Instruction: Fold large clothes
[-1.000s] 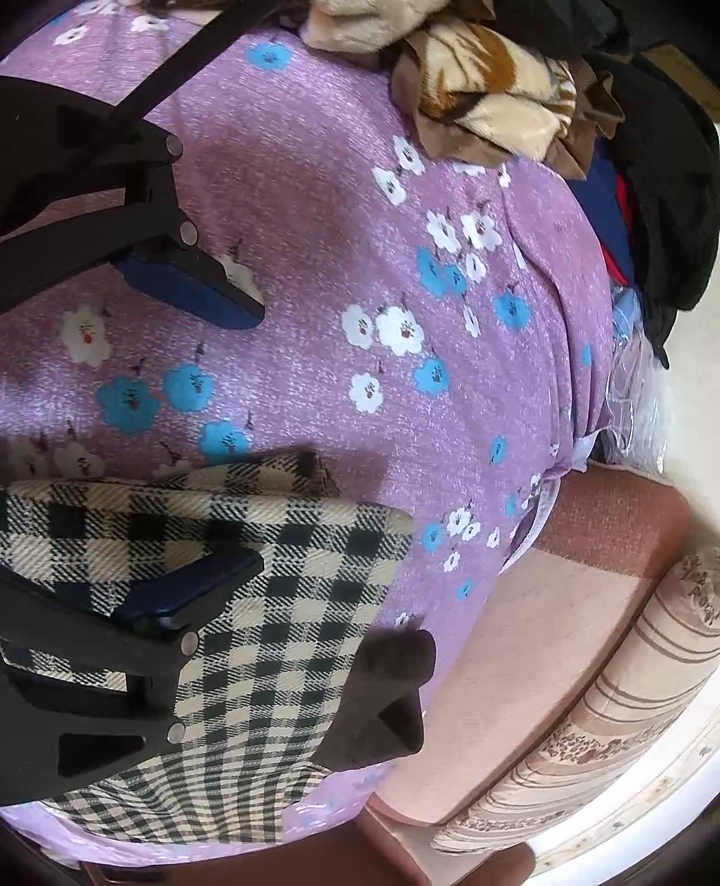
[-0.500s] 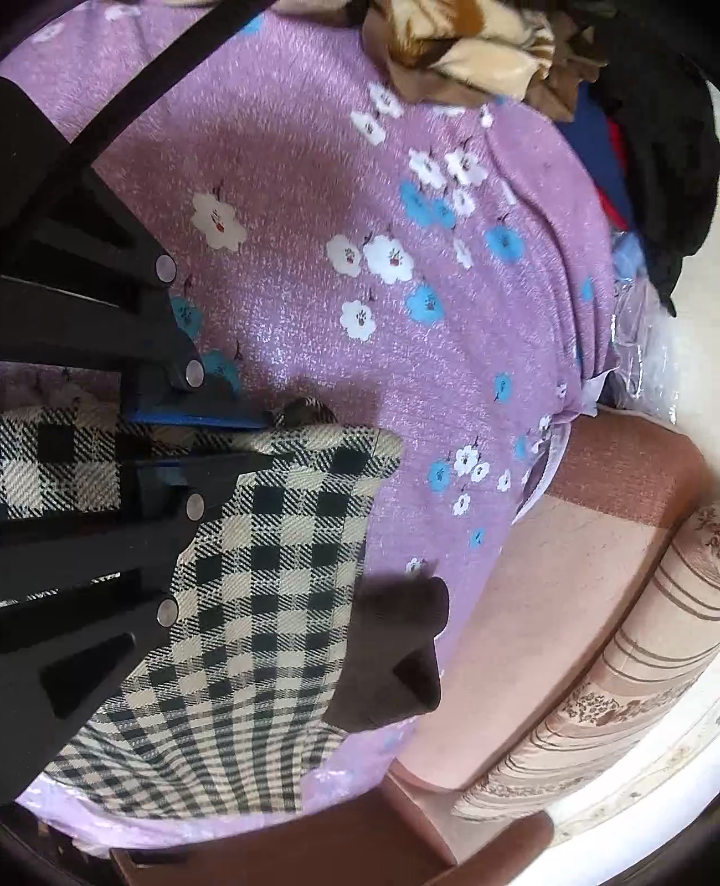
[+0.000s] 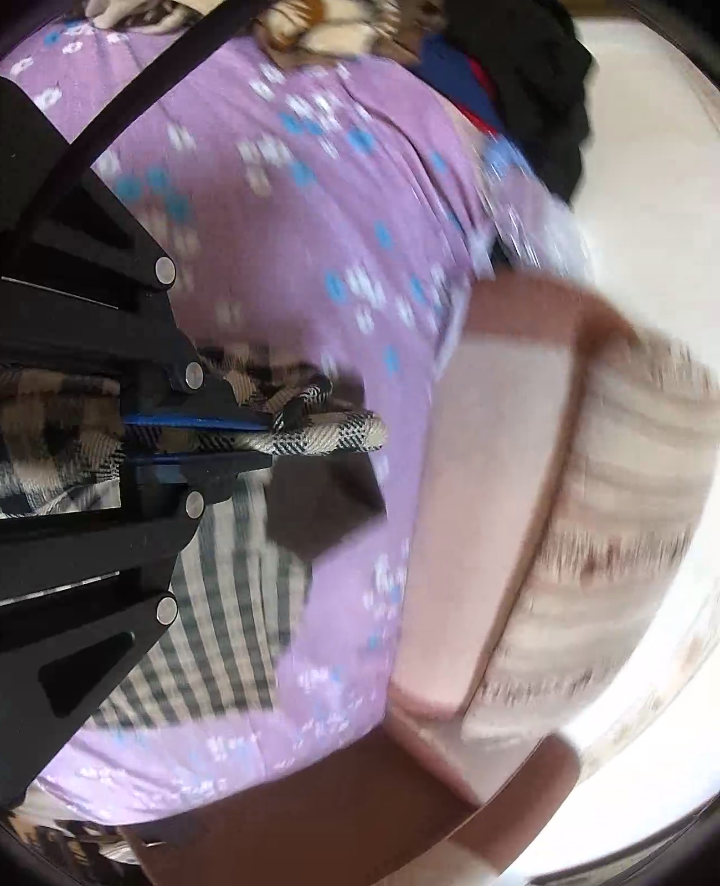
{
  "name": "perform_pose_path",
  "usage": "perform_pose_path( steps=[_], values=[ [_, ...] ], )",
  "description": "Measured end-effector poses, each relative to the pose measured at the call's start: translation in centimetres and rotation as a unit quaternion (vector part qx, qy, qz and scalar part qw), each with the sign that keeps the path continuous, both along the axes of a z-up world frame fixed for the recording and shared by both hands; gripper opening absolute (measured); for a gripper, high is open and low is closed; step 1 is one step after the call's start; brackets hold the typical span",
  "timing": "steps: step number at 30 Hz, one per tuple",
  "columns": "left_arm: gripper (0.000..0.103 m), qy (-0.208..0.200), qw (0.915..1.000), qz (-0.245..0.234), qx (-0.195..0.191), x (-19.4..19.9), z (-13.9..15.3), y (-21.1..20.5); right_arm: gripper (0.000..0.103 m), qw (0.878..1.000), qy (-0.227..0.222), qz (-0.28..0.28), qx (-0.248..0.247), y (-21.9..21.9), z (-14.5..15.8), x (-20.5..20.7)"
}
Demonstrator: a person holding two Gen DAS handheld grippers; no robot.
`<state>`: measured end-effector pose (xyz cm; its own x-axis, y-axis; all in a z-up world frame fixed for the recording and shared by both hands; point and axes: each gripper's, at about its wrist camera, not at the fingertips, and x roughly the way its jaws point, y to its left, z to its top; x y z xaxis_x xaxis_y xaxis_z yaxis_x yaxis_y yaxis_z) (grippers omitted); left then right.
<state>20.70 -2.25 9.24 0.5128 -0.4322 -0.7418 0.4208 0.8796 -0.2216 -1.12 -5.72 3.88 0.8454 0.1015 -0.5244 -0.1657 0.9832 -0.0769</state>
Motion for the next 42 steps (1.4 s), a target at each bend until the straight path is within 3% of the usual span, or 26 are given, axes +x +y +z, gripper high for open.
perform_pose_path(
  steps=[5,10,13,16,17,20,21,24,28,30,33,34,37,38,39,40,42],
  values=[
    [0.006,0.0,0.9973,-0.073,0.01,-2.6,0.9,-10.7,0.006,0.998,0.014,-0.067,0.016,-8.3,0.0,-2.2],
    [0.006,0.001,0.9884,-0.149,0.031,-6.7,-0.3,-20.3,0.006,0.99,0.056,-0.124,0.032,-14.9,-2.4,-4.9],
    [0.007,0.005,0.983,-0.173,0.062,-8.7,-1.7,-24.4,0.006,0.986,0.072,-0.142,0.049,-17.0,-3.7,-6.2],
    [0.009,0.023,0.9807,-0.18,0.073,-9.5,-2.2,-26.0,0.008,0.985,0.103,-0.12,0.074,-18.0,-4.7,-6.5],
    [0.013,0.023,0.9813,-0.177,0.072,-9.7,-2.0,-25.9,0.01,0.984,0.108,-0.115,0.079,-18.4,-4.9,-6.7],
    [0.046,0.016,0.9866,-0.152,0.057,-9.7,-0.1,-24.3,0.029,0.981,0.132,-0.103,0.103,-19.7,-5.1,-7.2],
    [0.049,0.009,0.9888,-0.139,0.053,-9.6,0.4,-23.6,0.035,0.978,0.138,-0.101,0.117,-20.4,-4.9,-7.5],
    [0.05,-0.004,0.9933,-0.107,0.043,-9.6,2.0,-20.1,0.036,0.97,0.136,-0.116,0.163,-23.1,-3.7,-8.7],
    [0.051,-0.042,0.9929,-0.079,0.079,-11.3,2.1,-15.7,0.043,0.955,0.069,-0.145,0.25,-27.5,-1.1,-9.9],
    [0.051,-0.057,0.991,-0.068,0.1,-12.4,1.4,-13.7,0.044,0.949,0.051,-0.145,0.275,-28.6,-0.4,-8.6],
    [0.051,-0.044,0.9921,-0.054,0.105,-13.1,0.0,-11.1,0.062,0.939,0.057,-0.109,0.323,-29.2,-0.1,-4.1],
    [0.051,-0.035,0.9931,-0.048,0.101,-13.2,-0.6,-10.4,0.062,0.935,0.069,-0.101,0.331,-29.1,-0.6,-2.6],
    [0.051,-0.013,0.9956,-0.029,0.088,-13.2,-1.9,-8.8,0.061,0.927,0.13,-0.114,0.332,-28.0,-3.8,1.5],
    [0.051,-0.008,0.996,-0.024,0.086,-13.2,-2.3,-8.3,0.056,0.925,0.146,-0.118,0.331,-27.7,-4.9,2.3],
    [0.051,-0.004,0.9962,-0.019,0.085,-13.2,-2.5,-7.9,0.023,0.921,0.158,-0.107,0.339,-27.4,-5.8,2.9],
    [0.051,-0.003,0.9964,-0.015,0.083,-13.2,-2.7,-7.7,0.009,0.918,0.167,-0.095,0.347,-27.1,-6.2,3.1],
    [0.051,-0.009,0.9969,-0.018,0.077,-13.2,-2.5,-7.7,0.008,0.927,0.144,-0.098,0.332,-27.0,-5.1,2.6]
  ],
)
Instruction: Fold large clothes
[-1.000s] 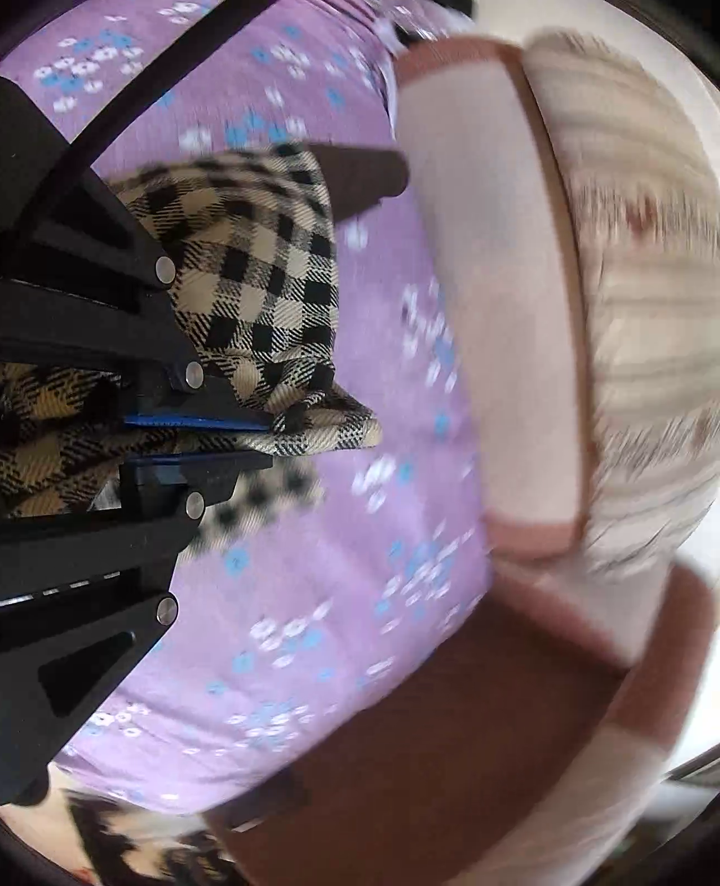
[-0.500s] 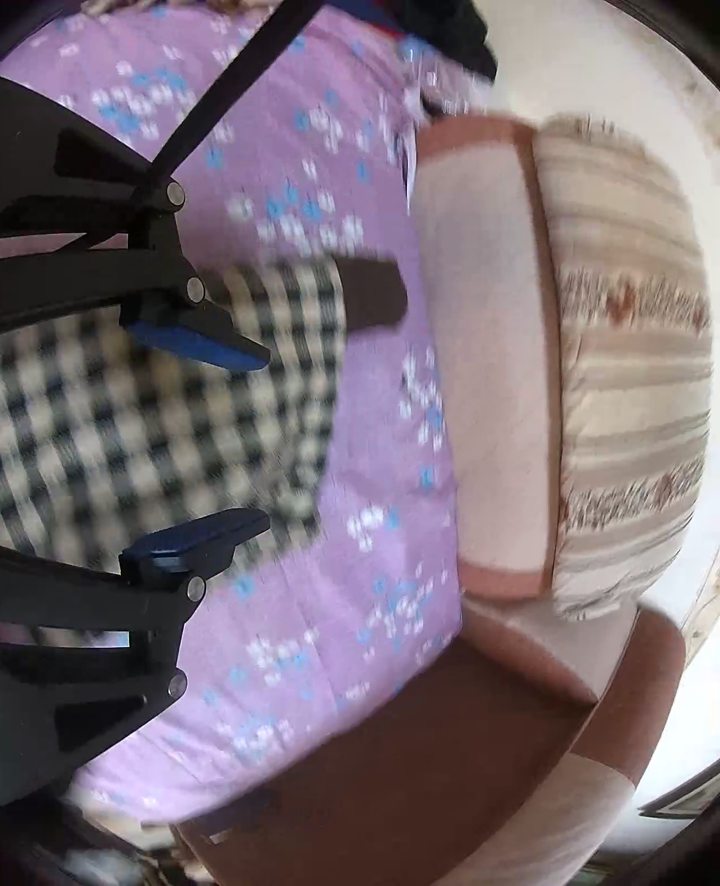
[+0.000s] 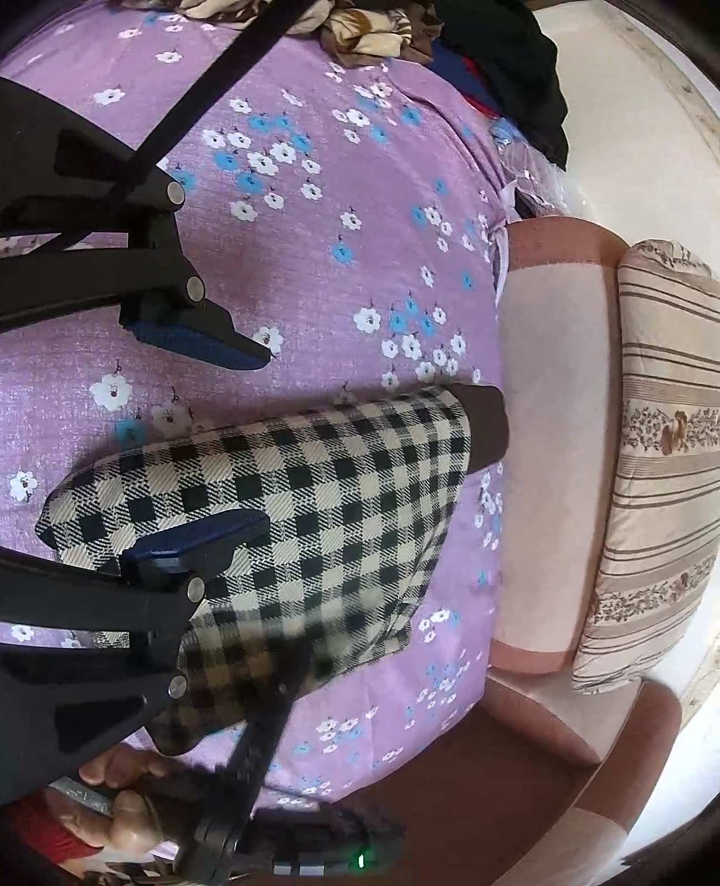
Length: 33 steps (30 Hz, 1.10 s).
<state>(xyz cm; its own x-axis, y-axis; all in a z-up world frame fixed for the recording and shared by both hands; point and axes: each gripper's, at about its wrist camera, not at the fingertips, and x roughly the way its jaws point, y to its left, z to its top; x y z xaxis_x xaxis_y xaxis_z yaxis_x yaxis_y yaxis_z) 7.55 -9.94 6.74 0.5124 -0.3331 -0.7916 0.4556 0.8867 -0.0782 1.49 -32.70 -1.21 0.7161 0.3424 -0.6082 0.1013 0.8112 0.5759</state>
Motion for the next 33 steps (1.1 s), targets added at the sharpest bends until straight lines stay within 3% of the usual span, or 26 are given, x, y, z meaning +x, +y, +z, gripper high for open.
perform_pose_path(
  steps=[3,5,9,11,14,18,20,24,27,29,32,33],
  values=[
    [0.051,-0.005,0.9998,-0.014,-0.016,-0.3,0.1,-0.8,0.008,0.999,-0.037,-0.021,-0.028,-1.0,2.9,-1.3],
    [0.051,0.006,0.9995,-0.027,-0.016,-0.6,-0.7,-1.9,0.008,0.997,-0.037,-0.045,-0.051,-2.0,3.5,-1.8],
    [0.051,0.021,0.9985,-0.048,0.014,-1.7,-3.6,-4.3,0.008,0.995,0.018,-0.074,-0.071,-3.3,1.0,-1.5],
    [0.051,0.027,0.9973,-0.043,0.052,-2.1,-5.5,-5.0,0.01,0.994,0.048,-0.064,-0.077,-3.4,-0.6,-1.1],
    [0.051,0.035,0.9964,-0.039,0.066,-2.3,-7.3,-4.7,0.025,0.992,0.079,-0.055,-0.081,-3.6,-2.0,-0.9],
    [0.051,0.047,0.9967,-0.033,0.057,-2.2,-7.8,-3.7,0.049,0.997,0.044,-0.054,-0.03,-5.8,-0.5,-3.3],
    [0.051,0.049,0.9968,-0.033,0.053,-2.2,-7.9,-3.5,0.052,0.998,0.028,-0.044,-0.024,-6.3,0.0,-4.9],
    [0.051,0.029,0.9969,-0.031,0.066,-2.8,-7.9,-3.8,0.051,1.0,0.025,0.01,-0.008,-4.9,-1.0,-7.0],
    [0.051,0.007,0.9955,-0.036,0.088,-3.8,-7.6,-4.2,0.009,0.997,0.056,0.055,-0.015,-2.9,-2.7,-7.2],
    [0.051,0.004,0.995,-0.042,0.09,-4.9,-7.6,-3.8,0.009,0.994,0.091,0.039,-0.05,-2.8,-3.8,-7.3],
    [0.052,0.005,0.9954,-0.04,0.087,-6.2,-8.2,-2.9,0.011,0.992,0.122,0.018,-0.017,-4.2,-5.1,-7.2],
    [0.052,0.004,0.9955,-0.039,0.086,-6.5,-8.4,-2.6,0.017,0.992,0.127,0.014,-0.017,-4.3,-5.0,-7.2]
  ],
)
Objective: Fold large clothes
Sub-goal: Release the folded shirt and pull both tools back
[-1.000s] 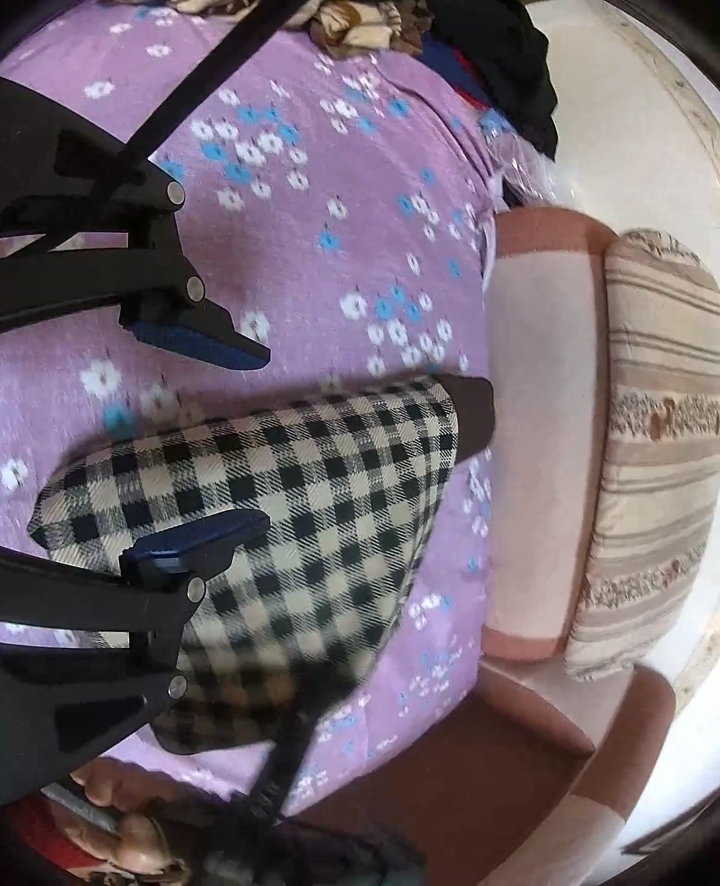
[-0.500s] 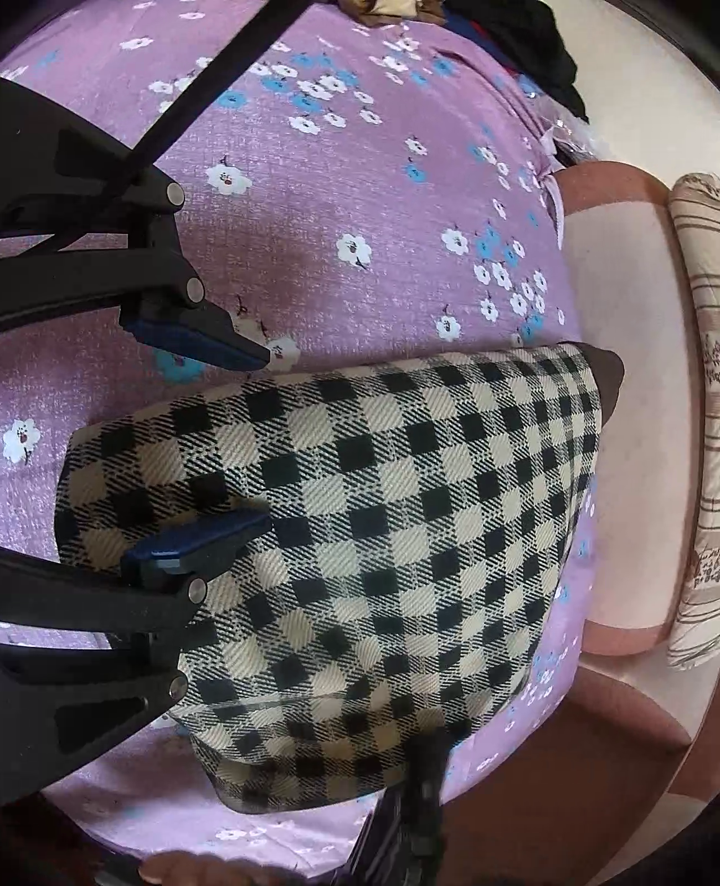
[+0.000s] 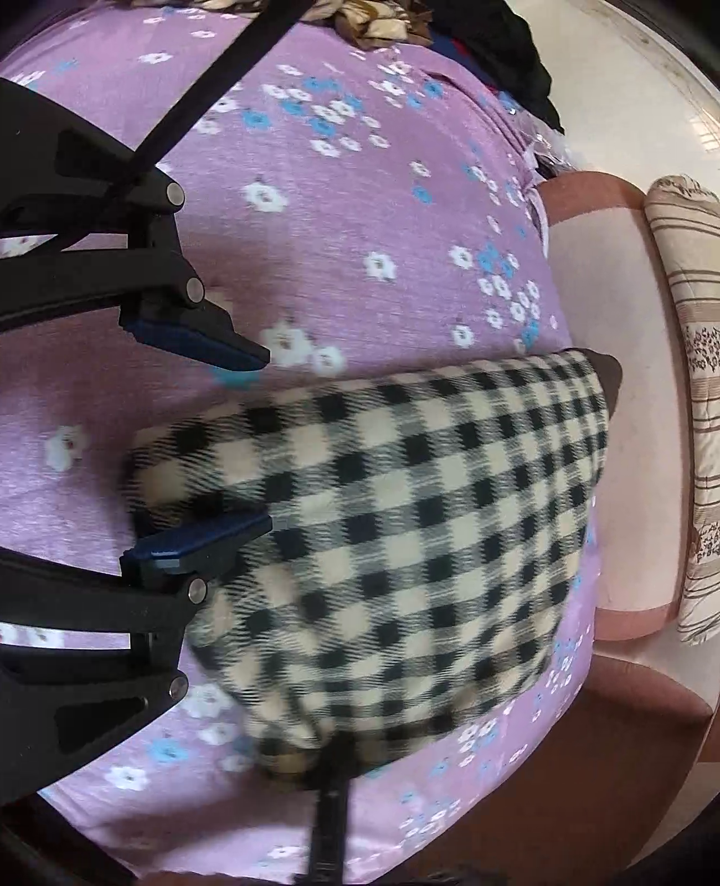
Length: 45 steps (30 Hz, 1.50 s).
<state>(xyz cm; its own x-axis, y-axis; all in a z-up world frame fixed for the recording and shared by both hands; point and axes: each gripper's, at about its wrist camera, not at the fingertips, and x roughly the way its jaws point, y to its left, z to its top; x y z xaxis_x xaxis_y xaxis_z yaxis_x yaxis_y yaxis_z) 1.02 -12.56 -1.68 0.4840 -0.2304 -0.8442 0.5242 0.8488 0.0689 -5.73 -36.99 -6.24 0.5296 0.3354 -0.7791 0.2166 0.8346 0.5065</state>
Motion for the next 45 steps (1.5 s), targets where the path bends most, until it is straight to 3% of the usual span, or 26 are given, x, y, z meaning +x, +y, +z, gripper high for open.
perform_pose_path(
  steps=[3,6,10,14,17,18,21,24,28,30,31,34,38,43,45],
  values=[
    [0.052,-0.011,0.9999,0.002,-0.004,-1.1,0.1,0.9,0.03,1.0,0.004,-0.007,-0.011,-0.3,0.8,-0.1],
    [0.051,-0.017,0.9998,0.002,-0.007,-2.0,0.5,1.7,0.031,0.999,-0.018,-0.029,-0.024,-1.1,2.8,-1.1],
    [0.051,-0.027,0.9996,0.006,-0.012,-3.5,1.1,3.0,0.032,0.99,-0.1,-0.082,-0.045,-1.7,6.5,-2.0],
    [0.051,-0.045,0.9989,0.013,-0.011,-5.4,1.9,4.0,0.032,0.982,-0.178,-0.066,-0.001,-0.9,8.0,0.0],
    [0.052,-0.07,0.9972,0.023,-0.009,-6.4,2.8,4.6,0.032,0.985,-0.165,-0.056,0.013,0.0,6.7,3.1],
    [0.057,-0.078,0.9965,0.028,-0.01,-6.7,3.2,4.9,0.032,0.987,-0.152,-0.056,0.017,0.0,5.9,4.2],
    [0.066,-0.1,0.9936,0.048,-0.023,-7.3,4.5,5.9,0.032,0.99,-0.103,-0.093,-0.018,-0.6,3.7,5.9],
    [0.084,-0.139,0.987,0.073,-0.036,-8.3,6.2,7.2,0.038,0.985,-0.099,-0.129,-0.052,-1.0,4.1,5.0],
    [0.103,-0.218,0.9663,0.115,-0.074,-10.0,8.9,9.3,0.038,0.977,-0.165,-0.093,-0.098,2.5,7.8,2.5],
    [0.103,-0.237,0.9574,0.133,-0.098,-10.8,10.1,10.6,0.038,0.977,-0.195,-0.035,-0.073,5.2,9.0,1.2],
    [0.103,-0.235,0.9568,0.133,-0.109,-11.0,10.4,11.1,0.038,0.979,-0.201,0.007,-0.029,6.7,8.9,0.9],
    [0.103,-0.225,0.9571,0.138,-0.119,-11.5,11.1,12.1,0.038,0.982,-0.169,0.073,0.052,10.0,6.7,1.3],
    [0.103,-0.239,0.955,0.137,-0.11,-12.8,11.7,12.7,0.038,0.988,-0.089,0.085,0.091,12.7,1.8,1.8],
    [0.103,-0.233,0.9591,0.132,-0.092,-14.1,11.1,13.2,0.038,0.987,-0.031,0.129,0.09,16.1,-0.2,-1.0],
    [0.103,-0.214,0.9632,0.131,-0.096,-14.2,10.3,13.6,0.038,0.99,-0.036,0.118,0.065,16.7,0.3,-2.8]
  ],
)
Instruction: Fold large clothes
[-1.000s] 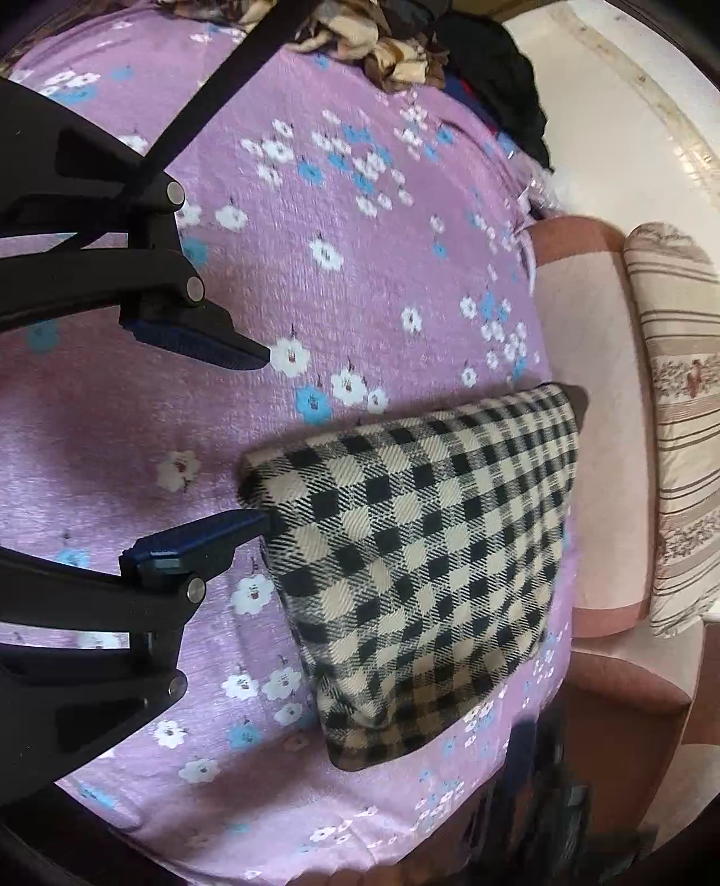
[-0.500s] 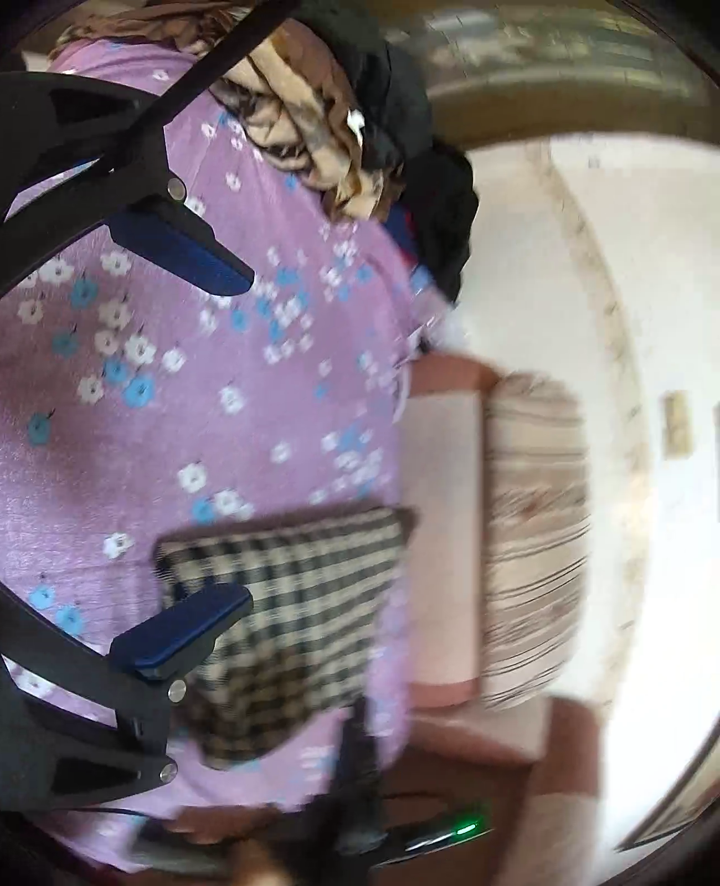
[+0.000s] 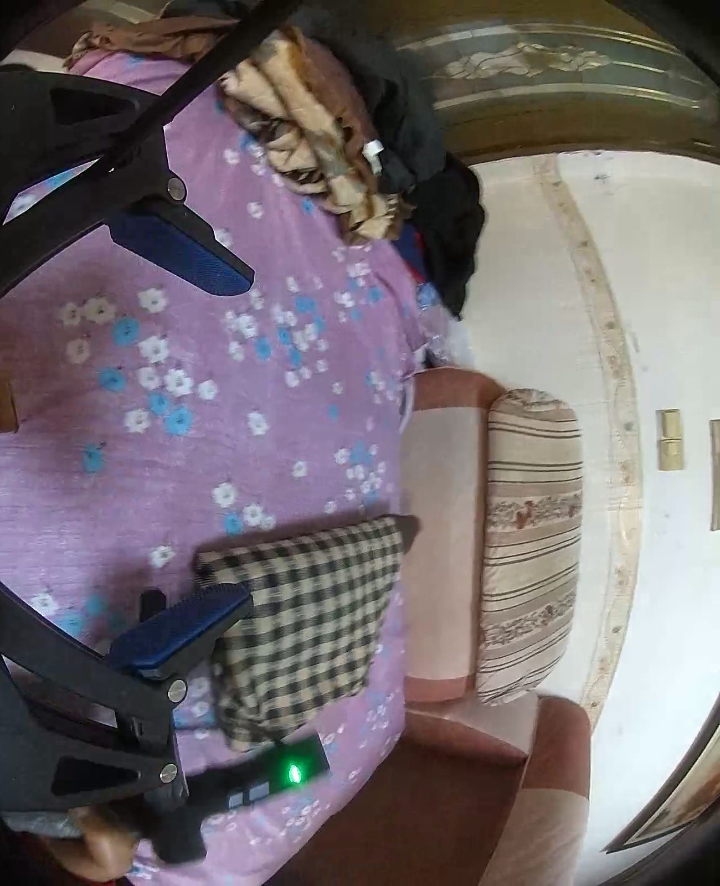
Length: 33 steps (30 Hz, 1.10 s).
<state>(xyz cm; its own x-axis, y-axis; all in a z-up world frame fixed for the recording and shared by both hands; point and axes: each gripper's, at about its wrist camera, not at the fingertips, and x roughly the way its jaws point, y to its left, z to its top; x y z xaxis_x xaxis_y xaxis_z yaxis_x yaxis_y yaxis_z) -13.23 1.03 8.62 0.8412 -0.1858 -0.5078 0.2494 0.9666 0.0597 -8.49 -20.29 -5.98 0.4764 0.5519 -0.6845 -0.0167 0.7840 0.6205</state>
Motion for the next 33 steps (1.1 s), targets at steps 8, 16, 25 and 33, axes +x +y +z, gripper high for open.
perform_pose_path(
  steps=[8,16,25,33],
  values=[
    [0.103,0.062,0.9977,0.006,-0.026,-0.6,-2.7,0.6,0.054,0.97,-0.064,-0.172,-0.157,-3.7,3.2,-8.9],
    [0.103,0.087,0.9961,0.0,-0.018,-1.6,-3.6,0.0,0.057,0.946,-0.067,-0.219,-0.228,-4.4,3.5,-11.9],
    [0.103,0.103,0.9945,-0.02,-0.001,-2.2,-4.5,-1.0,0.062,0.934,-0.088,-0.192,-0.289,-1.4,3.8,-11.4],
    [0.103,0.123,0.9921,-0.025,0.001,-1.9,-5.3,-1.4,0.064,0.93,-0.08,-0.2,-0.299,-1.6,3.6,-11.3]
  ],
)
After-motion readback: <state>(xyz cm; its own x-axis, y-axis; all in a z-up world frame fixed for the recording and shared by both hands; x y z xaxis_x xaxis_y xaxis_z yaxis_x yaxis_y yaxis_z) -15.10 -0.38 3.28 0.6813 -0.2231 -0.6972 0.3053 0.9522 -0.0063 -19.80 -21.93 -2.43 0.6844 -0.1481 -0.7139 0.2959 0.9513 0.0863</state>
